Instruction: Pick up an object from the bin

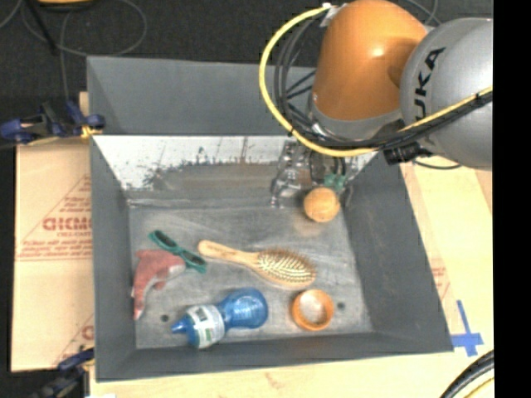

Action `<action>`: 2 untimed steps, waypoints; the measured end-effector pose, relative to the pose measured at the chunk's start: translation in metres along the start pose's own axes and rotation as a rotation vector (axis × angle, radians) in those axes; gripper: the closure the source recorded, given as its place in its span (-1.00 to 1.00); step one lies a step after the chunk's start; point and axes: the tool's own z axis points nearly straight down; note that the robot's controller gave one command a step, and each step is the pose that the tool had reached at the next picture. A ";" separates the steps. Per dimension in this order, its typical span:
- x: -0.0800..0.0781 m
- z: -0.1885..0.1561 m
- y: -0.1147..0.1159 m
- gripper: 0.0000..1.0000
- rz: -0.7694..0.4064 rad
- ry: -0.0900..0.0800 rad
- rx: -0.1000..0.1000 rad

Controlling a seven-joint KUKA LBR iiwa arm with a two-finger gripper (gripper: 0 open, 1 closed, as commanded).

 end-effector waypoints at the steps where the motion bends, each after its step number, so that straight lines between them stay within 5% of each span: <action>1: 0.001 0.005 0.000 1.00 0.000 0.008 0.002; 2: 0.074 0.101 -0.029 -1.00 -0.093 0.015 0.005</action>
Offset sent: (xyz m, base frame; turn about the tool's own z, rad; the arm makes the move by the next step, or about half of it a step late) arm -0.0757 -0.0169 -0.1001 -0.0950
